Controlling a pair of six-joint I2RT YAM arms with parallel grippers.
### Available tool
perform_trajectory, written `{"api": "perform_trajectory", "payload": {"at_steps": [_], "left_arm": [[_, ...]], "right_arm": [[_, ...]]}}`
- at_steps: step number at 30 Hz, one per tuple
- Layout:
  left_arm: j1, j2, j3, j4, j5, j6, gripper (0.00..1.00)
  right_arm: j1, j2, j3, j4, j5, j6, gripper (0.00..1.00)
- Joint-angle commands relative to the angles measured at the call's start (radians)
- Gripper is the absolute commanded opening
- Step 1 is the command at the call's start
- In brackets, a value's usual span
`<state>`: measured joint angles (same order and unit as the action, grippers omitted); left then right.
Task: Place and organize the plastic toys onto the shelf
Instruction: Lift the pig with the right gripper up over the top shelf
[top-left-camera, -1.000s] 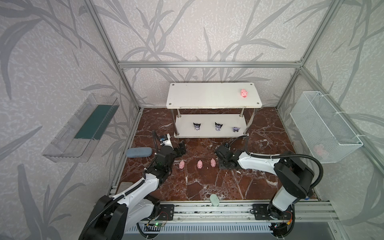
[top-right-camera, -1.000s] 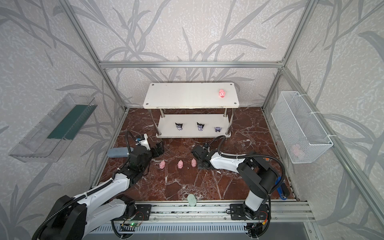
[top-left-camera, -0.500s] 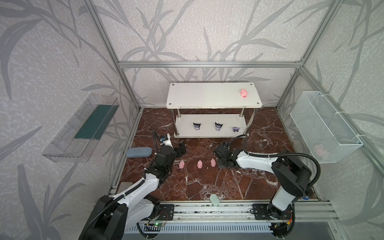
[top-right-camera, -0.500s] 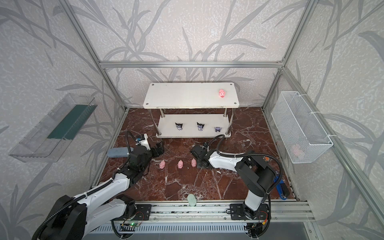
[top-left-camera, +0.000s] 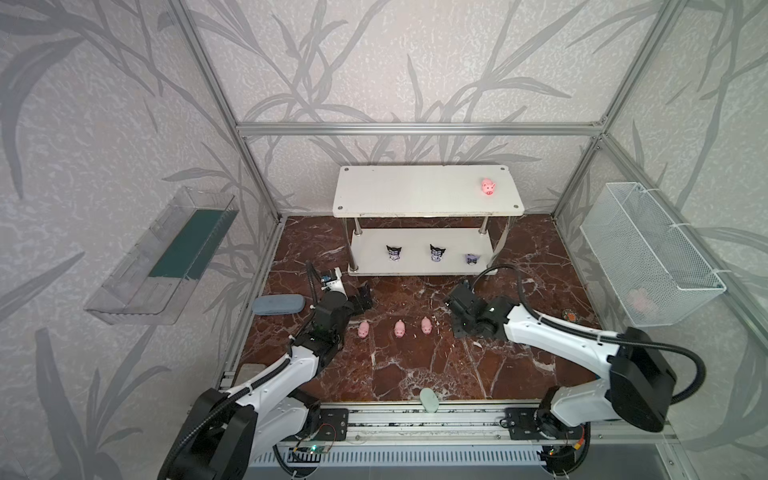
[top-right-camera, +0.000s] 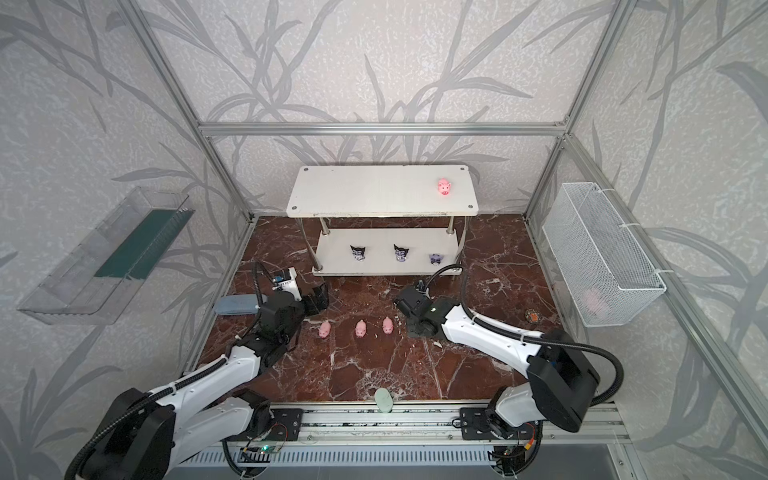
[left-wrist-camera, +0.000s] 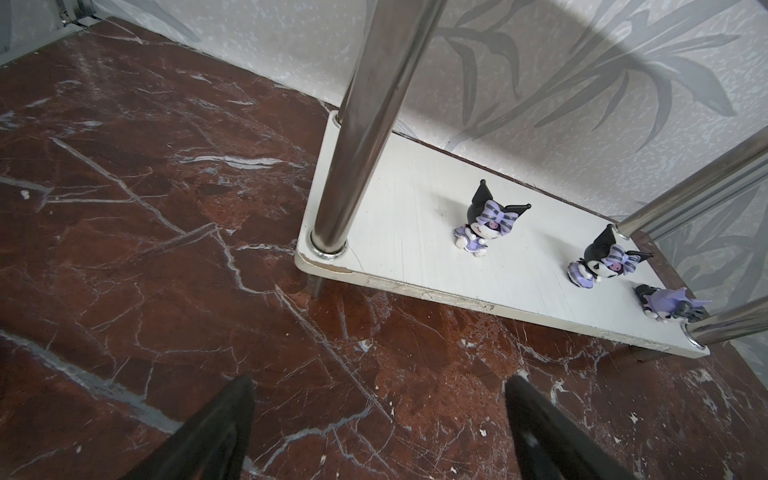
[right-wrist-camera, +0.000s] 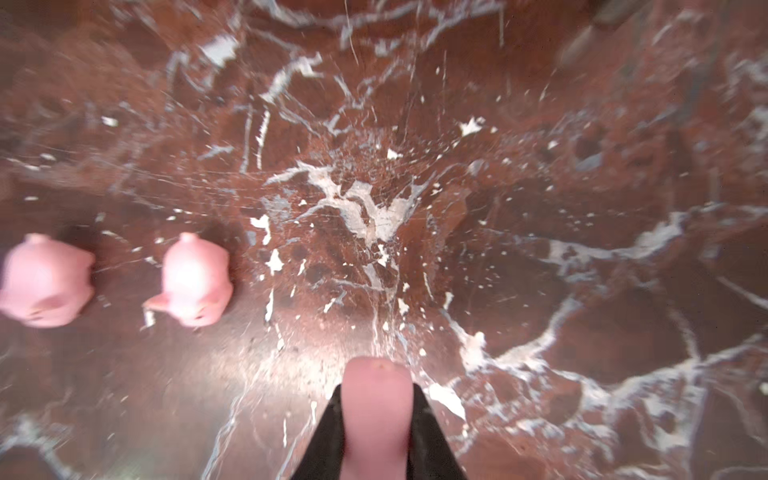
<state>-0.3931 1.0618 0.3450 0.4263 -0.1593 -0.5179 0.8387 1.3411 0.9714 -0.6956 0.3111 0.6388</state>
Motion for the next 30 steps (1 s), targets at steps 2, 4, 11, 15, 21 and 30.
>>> {"api": "perform_trajectory", "payload": {"at_steps": [2, 4, 11, 15, 21, 30], "left_arm": [[0.003, 0.001, 0.012, 0.011, 0.009, -0.015, 0.92], [0.005, 0.006, 0.012, 0.014, 0.012, -0.014, 0.92], [0.007, 0.025, 0.008, 0.033, 0.023, -0.018, 0.92], [0.008, 0.031, 0.005, 0.039, 0.032, -0.027, 0.92], [0.01, 0.029, 0.0, 0.041, 0.033, -0.027, 0.92], [0.014, 0.061, 0.01, 0.063, 0.049, -0.028, 0.92]], "right_arm": [[-0.003, -0.171, 0.152, -0.186, 0.088, -0.146, 0.24], [-0.003, -0.197, 0.242, -0.211, 0.094, -0.182, 0.24], [-0.007, -0.088, 0.568, -0.179, 0.084, -0.359, 0.25], [-0.046, 0.017, 0.746, -0.128, 0.04, -0.438, 0.25], [-0.169, 0.186, 0.957, -0.095, -0.058, -0.486, 0.26], [-0.298, 0.487, 1.337, -0.216, -0.152, -0.516, 0.26]]}}
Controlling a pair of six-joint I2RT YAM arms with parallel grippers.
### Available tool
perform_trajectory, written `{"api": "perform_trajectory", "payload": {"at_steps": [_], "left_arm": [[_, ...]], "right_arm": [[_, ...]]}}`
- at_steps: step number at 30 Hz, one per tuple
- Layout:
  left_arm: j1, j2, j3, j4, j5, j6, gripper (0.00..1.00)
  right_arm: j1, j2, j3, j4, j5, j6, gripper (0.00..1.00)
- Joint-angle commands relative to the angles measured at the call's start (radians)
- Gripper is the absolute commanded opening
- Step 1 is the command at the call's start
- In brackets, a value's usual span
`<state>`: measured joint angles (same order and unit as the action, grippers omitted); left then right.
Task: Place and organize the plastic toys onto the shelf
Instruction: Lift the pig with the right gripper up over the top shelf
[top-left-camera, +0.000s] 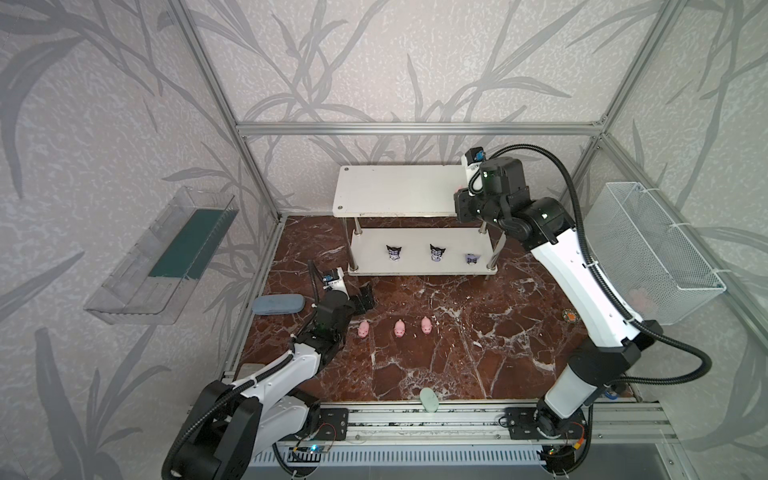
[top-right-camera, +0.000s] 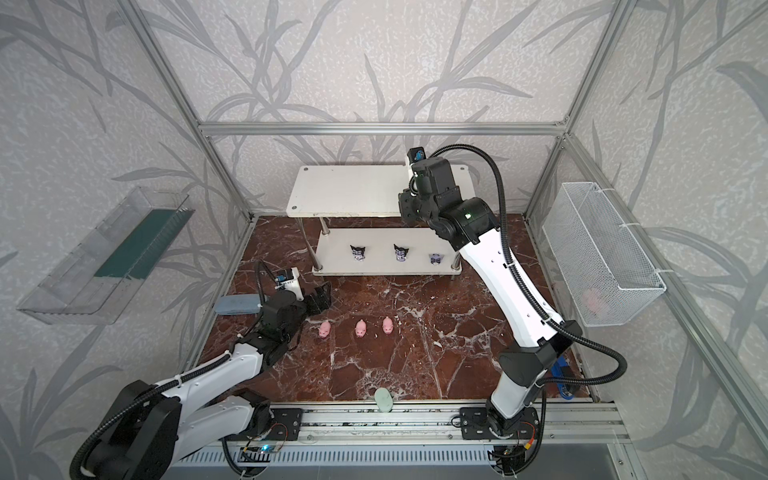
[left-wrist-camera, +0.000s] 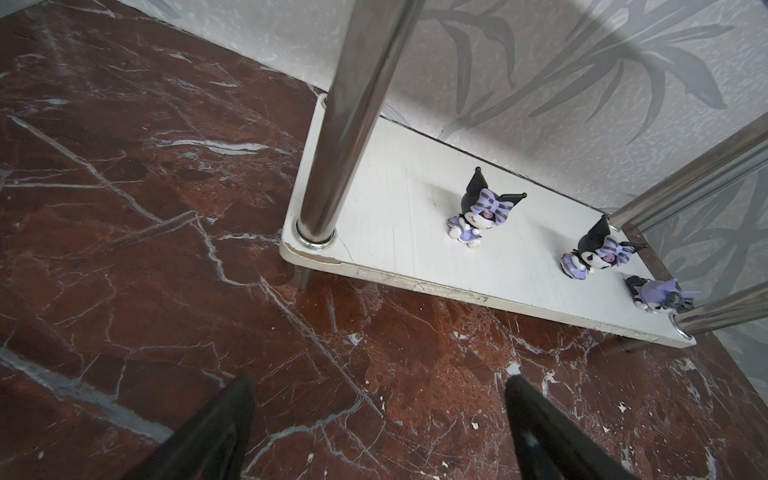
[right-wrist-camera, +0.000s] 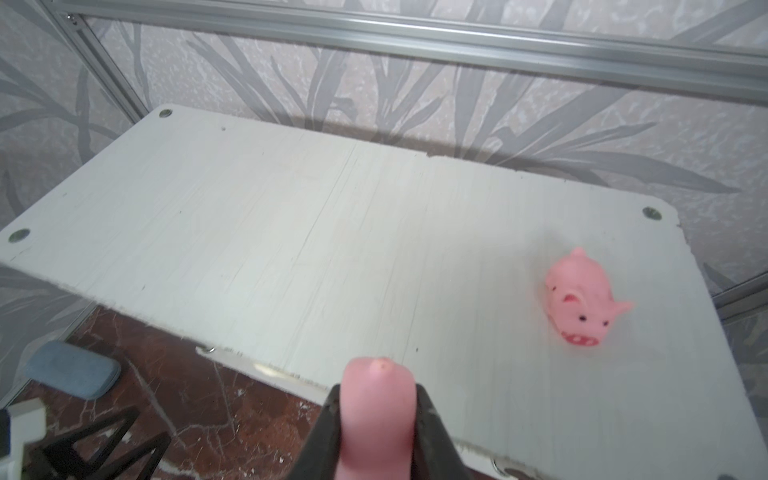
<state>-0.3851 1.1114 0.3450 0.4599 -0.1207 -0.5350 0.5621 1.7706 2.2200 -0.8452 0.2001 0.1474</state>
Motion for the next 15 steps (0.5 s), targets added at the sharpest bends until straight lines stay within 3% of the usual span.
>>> {"api": "perform_trajectory", "payload": {"at_steps": [1, 9, 15], "left_arm": [[0.006, 0.016, 0.009, 0.032, 0.013, -0.012, 0.92], [0.012, 0.029, 0.011, 0.045, 0.025, -0.019, 0.92], [0.013, 0.025, 0.01, 0.043, 0.027, -0.015, 0.92]], "right_arm": [[-0.028, 0.086, 0.13, -0.078, -0.045, -0.029, 0.26], [-0.053, 0.323, 0.487, -0.257, -0.03, -0.038, 0.26], [-0.083, 0.348, 0.486, -0.268, -0.015, -0.031, 0.26]]}}
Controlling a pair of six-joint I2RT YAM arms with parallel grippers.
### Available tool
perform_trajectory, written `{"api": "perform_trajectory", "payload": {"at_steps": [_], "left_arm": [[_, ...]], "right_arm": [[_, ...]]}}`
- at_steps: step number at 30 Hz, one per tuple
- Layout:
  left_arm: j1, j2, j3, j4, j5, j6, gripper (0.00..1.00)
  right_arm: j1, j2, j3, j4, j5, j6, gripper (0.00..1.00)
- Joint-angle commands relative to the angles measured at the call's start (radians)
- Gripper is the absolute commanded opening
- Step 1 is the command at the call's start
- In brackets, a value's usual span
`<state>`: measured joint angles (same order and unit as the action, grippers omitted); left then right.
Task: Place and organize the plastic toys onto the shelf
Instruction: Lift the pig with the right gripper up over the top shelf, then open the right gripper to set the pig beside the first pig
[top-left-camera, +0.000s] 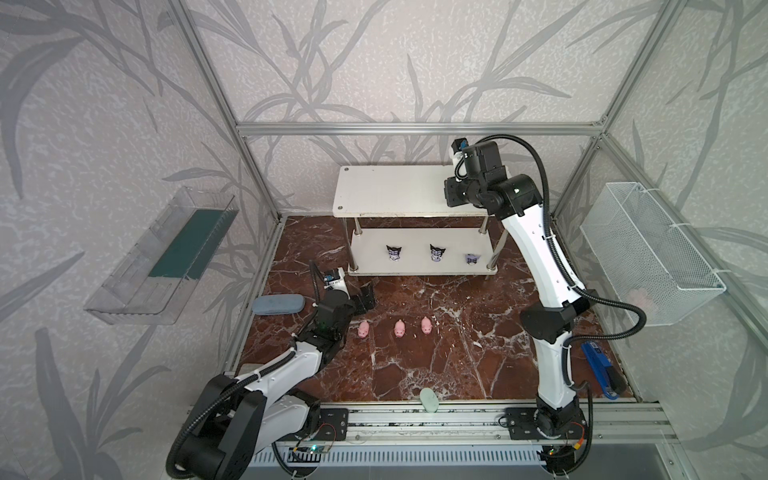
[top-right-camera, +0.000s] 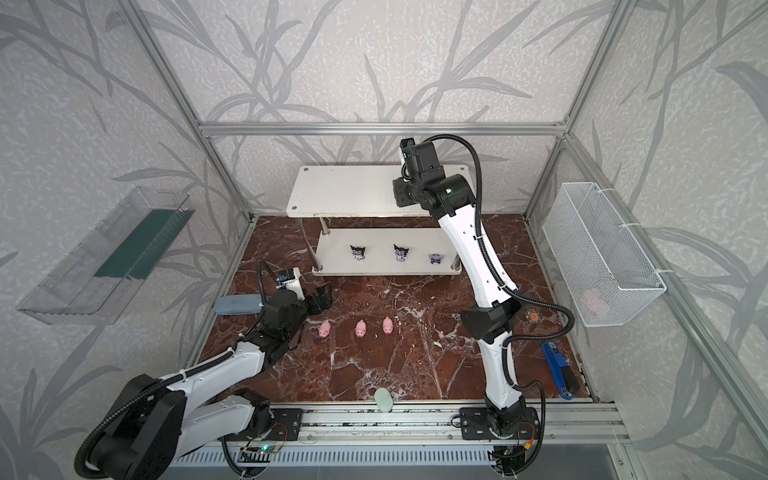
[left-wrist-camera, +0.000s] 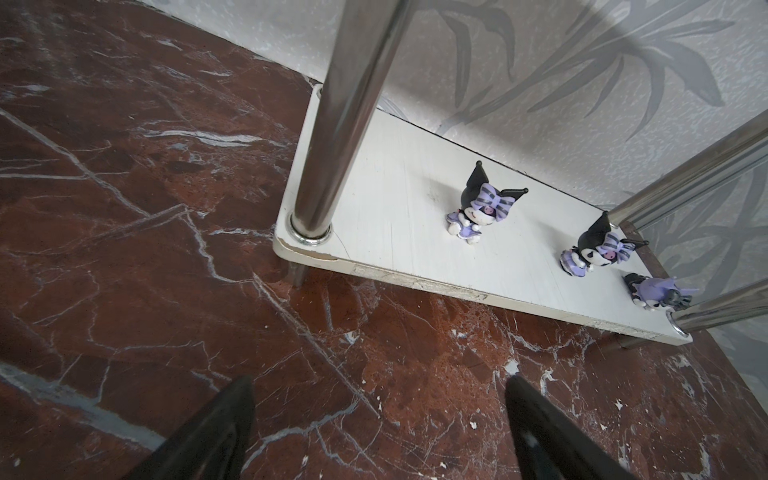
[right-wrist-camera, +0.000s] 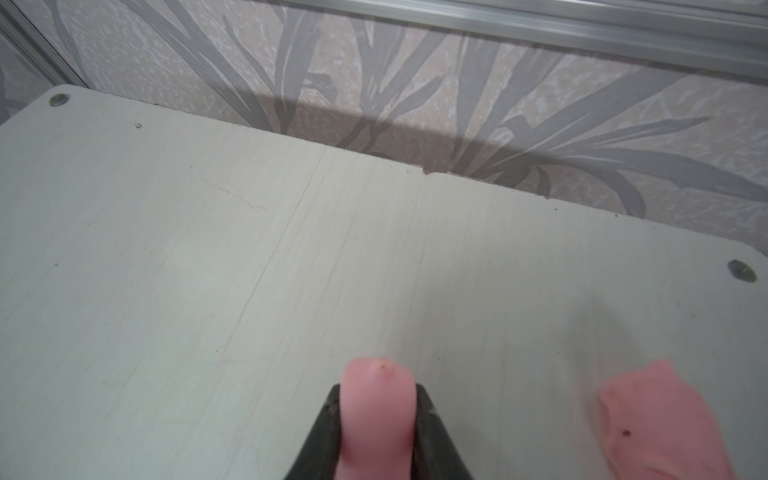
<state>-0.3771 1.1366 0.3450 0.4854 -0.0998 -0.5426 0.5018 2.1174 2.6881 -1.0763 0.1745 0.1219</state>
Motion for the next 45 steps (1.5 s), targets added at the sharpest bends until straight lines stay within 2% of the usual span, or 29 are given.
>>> {"api": "perform_trajectory", "payload": {"at_steps": [1, 24, 45], "left_arm": [[0.006, 0.001, 0.01, 0.017, 0.006, -0.007, 0.92], [0.018, 0.042, 0.016, 0.041, 0.027, -0.016, 0.92], [0.026, 0.049, 0.03, 0.035, 0.037, -0.013, 0.92]], "right_arm": [[-0.029, 0.001, 0.014, -0.039, 0.011, -0.005, 0.26], [-0.088, 0.028, 0.015, -0.054, -0.019, 0.003, 0.29], [-0.093, 0.013, 0.09, -0.043, -0.043, -0.002, 0.5]]}}
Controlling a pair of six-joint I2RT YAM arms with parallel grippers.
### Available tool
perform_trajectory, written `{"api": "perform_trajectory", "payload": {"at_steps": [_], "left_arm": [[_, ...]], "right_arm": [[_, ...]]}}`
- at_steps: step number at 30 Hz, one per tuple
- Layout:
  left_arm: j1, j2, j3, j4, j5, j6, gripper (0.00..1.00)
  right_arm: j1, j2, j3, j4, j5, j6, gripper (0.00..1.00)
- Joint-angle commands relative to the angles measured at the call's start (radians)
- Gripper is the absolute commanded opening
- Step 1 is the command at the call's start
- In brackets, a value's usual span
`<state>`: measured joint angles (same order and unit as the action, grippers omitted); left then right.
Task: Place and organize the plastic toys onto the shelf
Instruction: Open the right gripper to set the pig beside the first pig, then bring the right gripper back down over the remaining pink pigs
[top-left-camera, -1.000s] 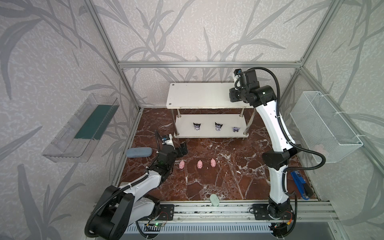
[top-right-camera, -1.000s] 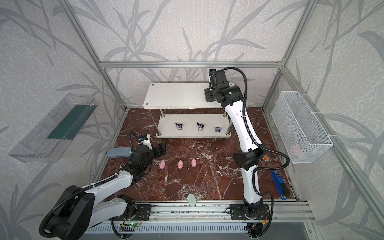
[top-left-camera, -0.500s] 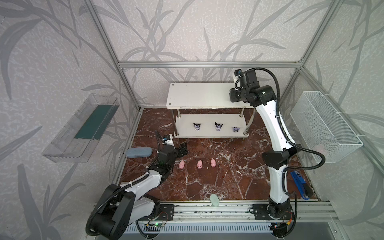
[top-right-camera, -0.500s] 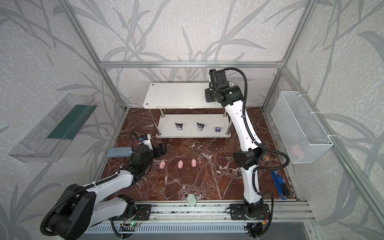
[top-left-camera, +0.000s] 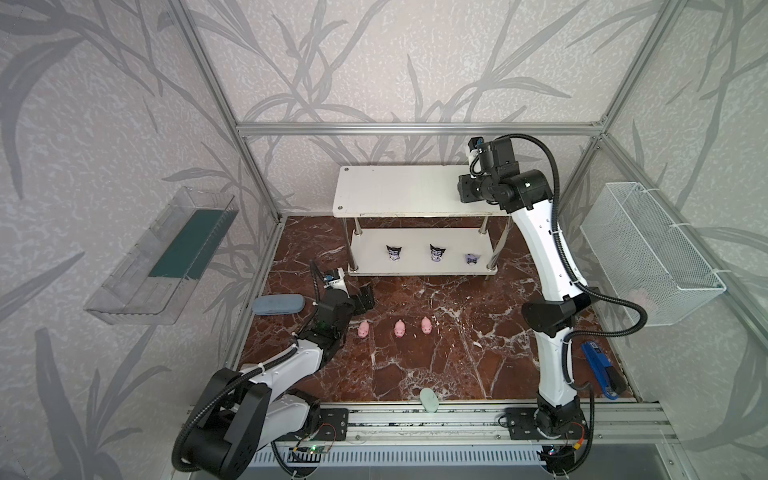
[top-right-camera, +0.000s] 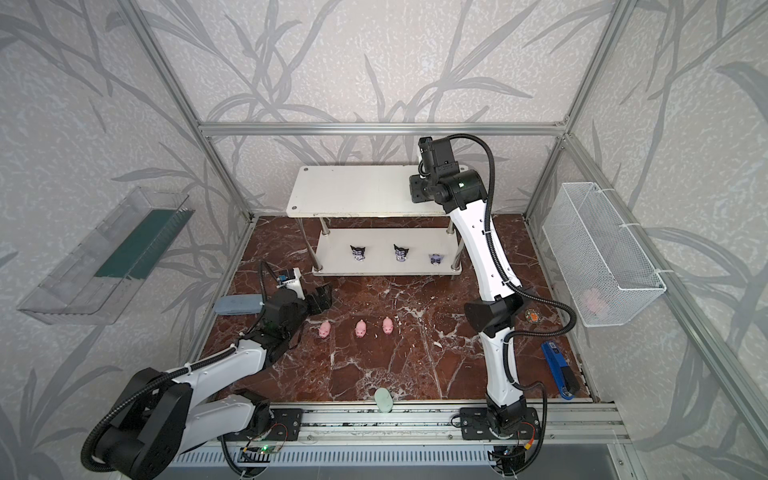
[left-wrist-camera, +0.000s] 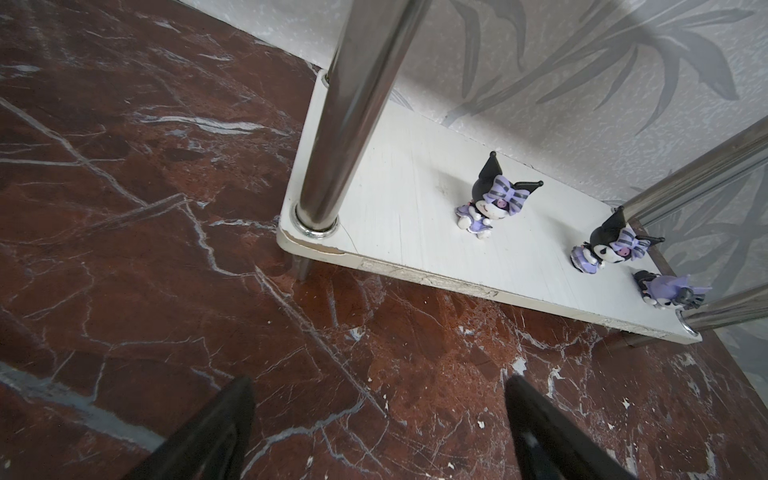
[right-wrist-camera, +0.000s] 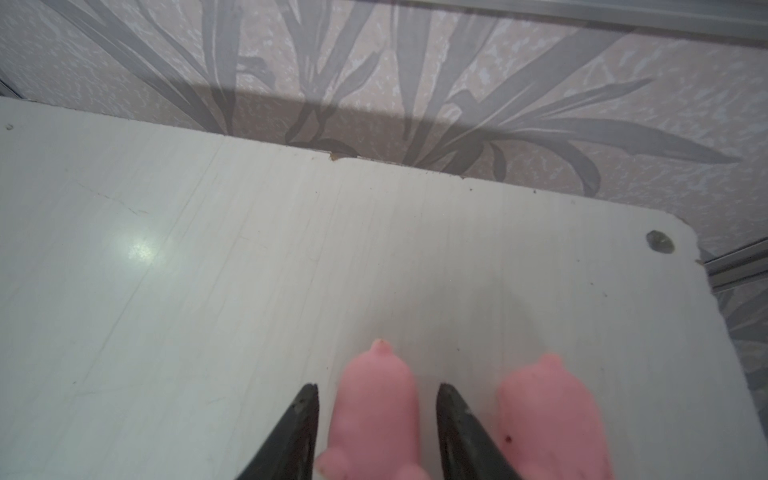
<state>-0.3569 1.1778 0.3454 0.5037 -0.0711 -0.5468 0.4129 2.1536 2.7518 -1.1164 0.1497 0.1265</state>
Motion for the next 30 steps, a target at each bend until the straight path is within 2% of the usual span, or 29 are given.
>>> {"api": "perform_trajectory", "payload": {"at_steps": [1, 6, 10, 16, 18, 25, 30], "left_arm": [[0.006, 0.008, 0.03, 0.016, 0.008, -0.009, 0.92], [0.007, 0.007, 0.029, 0.016, 0.007, -0.01, 0.92], [0.009, 0.004, 0.025, 0.013, 0.003, -0.01, 0.92], [0.015, 0.003, 0.019, 0.013, -0.001, -0.011, 0.92], [0.018, 0.006, 0.021, 0.013, 0.003, -0.011, 0.92], [0.025, 0.011, 0.023, 0.025, 0.013, -0.019, 0.92], [0.029, -0.01, 0.018, 0.006, -0.003, -0.008, 0.92]], "right_arm": [[-0.004, -0.03, 0.026, 0.003, -0.023, -0.009, 0.51], [-0.004, -0.091, -0.023, 0.083, -0.069, -0.038, 0.61], [0.006, -0.212, -0.182, 0.213, -0.095, -0.065, 0.64], [0.027, -0.572, -0.706, 0.601, -0.11, -0.053, 0.65], [0.037, -0.687, -0.851, 0.681, -0.118, -0.046, 0.65], [0.16, -1.05, -1.347, 0.767, -0.071, -0.041, 0.65], [0.288, -1.248, -1.648, 0.66, 0.001, -0.031, 0.65]]}}
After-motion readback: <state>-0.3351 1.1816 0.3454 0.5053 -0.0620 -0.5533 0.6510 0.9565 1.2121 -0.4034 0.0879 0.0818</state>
